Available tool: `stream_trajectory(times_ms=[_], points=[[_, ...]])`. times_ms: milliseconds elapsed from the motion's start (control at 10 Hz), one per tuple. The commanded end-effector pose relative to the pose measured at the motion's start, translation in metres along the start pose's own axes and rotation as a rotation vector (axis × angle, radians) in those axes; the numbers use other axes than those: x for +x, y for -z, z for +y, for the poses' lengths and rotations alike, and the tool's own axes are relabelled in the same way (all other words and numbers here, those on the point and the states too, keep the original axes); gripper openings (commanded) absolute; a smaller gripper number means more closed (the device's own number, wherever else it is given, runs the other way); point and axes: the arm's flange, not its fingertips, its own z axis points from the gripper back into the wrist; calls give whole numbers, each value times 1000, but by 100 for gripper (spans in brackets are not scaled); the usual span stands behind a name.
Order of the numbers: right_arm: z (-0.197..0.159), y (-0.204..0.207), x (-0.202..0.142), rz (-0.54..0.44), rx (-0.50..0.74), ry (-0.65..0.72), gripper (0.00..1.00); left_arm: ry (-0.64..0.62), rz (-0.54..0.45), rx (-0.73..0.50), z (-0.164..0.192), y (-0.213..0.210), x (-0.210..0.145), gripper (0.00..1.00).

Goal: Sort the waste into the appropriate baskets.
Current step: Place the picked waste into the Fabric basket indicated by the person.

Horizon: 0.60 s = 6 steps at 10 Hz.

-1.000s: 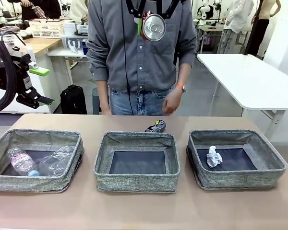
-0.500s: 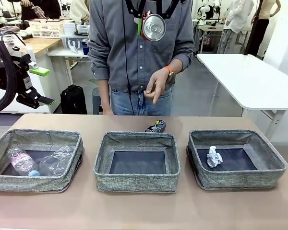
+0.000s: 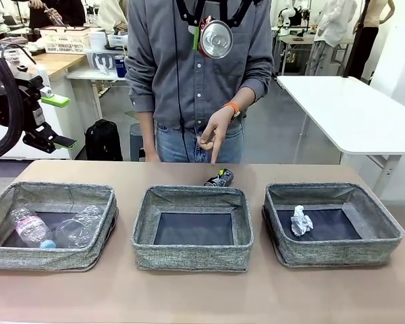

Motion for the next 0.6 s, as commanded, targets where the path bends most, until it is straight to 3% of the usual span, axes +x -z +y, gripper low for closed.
stream_trajectory(times_ms=[0, 300, 500], points=[[-14, 70, -9, 15, -2, -87, 38, -3, 3, 5, -2, 0, -1, 100], [-37, 189, -46, 141, 140, -162, 38, -3, 3, 5, -2, 0, -1, 100], [-35, 242, -62, 288, 341, -313, 38, -3, 3, 5, -2, 0, -1, 100]])
